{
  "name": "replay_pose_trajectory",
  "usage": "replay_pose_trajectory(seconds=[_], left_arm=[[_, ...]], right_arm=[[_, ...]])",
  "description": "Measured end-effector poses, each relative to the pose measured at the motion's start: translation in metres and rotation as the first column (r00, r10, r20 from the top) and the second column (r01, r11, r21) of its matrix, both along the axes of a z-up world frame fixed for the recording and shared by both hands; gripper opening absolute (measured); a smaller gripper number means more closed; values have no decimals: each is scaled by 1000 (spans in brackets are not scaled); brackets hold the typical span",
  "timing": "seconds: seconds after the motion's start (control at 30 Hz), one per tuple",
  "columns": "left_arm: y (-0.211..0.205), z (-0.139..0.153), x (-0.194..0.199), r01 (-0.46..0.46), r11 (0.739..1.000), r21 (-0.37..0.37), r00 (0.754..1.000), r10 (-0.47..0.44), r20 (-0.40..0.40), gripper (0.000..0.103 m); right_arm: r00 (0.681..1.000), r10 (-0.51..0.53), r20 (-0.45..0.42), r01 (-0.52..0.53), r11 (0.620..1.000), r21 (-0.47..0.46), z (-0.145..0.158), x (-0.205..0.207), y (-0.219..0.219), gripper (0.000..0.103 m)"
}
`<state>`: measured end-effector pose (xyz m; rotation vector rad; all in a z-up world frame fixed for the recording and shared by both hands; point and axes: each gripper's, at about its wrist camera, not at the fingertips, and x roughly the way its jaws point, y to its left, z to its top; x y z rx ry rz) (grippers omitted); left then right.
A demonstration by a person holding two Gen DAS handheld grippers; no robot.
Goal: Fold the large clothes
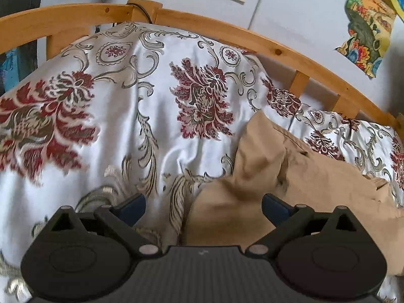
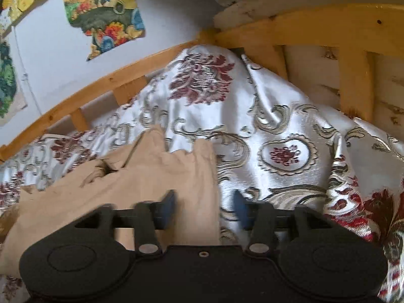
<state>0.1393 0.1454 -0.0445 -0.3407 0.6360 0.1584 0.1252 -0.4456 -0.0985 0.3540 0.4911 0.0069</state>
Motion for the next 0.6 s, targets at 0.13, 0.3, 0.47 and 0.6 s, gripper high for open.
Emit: replay_pose_trajectory(seconds=[0.13, 0.3, 0.47, 0.6], left_arm=[[3, -4, -19, 1, 999, -48, 1000, 0, 16, 101], [1, -7, -13, -7, 1000, -23, 1000, 7, -18, 101], [-10, -15, 17, -91, 992, 89, 991, 99, -90, 101], [-5, -22, 45, -175, 970, 167, 965, 203, -164, 98]], right_arm=[[999, 38, -33, -40, 998, -52, 7, -15, 9, 82], [996, 34, -77, -39, 998, -57, 0, -9, 14, 65], [995, 16, -98, -31, 988, -154, -10, 0, 23, 44], [995, 28, -91, -48, 974, -222, -17, 2, 32, 45]])
